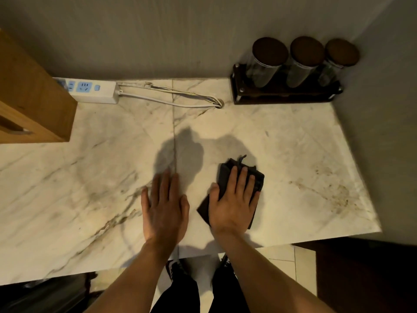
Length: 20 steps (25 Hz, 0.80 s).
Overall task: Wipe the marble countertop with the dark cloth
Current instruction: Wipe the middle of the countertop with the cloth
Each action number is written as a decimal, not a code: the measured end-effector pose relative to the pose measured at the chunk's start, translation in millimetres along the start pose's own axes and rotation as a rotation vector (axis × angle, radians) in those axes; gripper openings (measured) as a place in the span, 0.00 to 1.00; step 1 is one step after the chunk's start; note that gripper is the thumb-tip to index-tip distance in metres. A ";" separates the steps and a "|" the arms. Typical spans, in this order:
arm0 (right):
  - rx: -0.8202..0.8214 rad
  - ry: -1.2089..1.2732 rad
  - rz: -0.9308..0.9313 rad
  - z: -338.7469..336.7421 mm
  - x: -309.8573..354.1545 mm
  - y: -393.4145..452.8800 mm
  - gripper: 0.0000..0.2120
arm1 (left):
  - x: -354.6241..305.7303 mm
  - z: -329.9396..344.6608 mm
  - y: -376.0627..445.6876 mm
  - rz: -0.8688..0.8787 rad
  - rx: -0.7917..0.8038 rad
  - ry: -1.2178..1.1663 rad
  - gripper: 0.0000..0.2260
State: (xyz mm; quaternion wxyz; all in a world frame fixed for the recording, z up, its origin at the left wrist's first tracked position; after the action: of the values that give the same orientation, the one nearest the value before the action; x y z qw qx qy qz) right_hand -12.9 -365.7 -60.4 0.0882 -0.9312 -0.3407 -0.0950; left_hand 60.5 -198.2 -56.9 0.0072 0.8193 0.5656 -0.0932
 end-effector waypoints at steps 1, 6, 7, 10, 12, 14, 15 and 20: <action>0.001 -0.004 -0.004 -0.2 -3.5 -6.8 0.31 | -0.8 0.3 -0.6 0.006 -0.002 0.004 0.26; -0.008 0.010 -0.025 -1.9 -17.0 -31.5 0.31 | -0.8 3.4 -0.9 -0.001 0.005 -0.042 0.26; -0.010 0.016 -0.032 -2.5 -18.5 -34.7 0.30 | 0.0 3.3 -0.6 -0.006 0.001 -0.054 0.26; -0.009 0.015 -0.062 -4.5 -22.0 -42.3 0.30 | 0.1 -0.1 -1.4 -0.001 -0.031 -0.074 0.26; 0.001 0.000 -0.101 -5.2 -24.6 -45.6 0.30 | -1.7 -3.3 -1.6 -0.003 -0.033 -0.100 0.27; 0.017 -0.017 -0.159 -6.0 -27.4 -47.8 0.31 | -4.8 -7.3 -0.8 -0.017 -0.030 -0.126 0.26; 0.028 -0.025 -0.198 -6.7 -28.6 -48.6 0.31 | -7.1 -10.2 -0.6 -0.022 -0.038 -0.133 0.26; 0.109 -0.072 -0.460 -7.9 -37.2 -48.8 0.31 | -15.8 -12.0 -4.4 -0.050 -0.030 -0.165 0.26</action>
State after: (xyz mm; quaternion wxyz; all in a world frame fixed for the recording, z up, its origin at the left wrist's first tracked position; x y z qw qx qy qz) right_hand -73.5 -353.8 -56.7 0.1020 -0.8258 -0.5513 -0.0607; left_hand 52.7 -209.8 -42.2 0.0639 0.7943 0.5847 -0.1521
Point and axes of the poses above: each hand's wrist, its own y-axis towards the middle knuckle, its own z-axis out of the palm, x = y × z, the point moved 10 cm from there along y, towards the middle knuckle
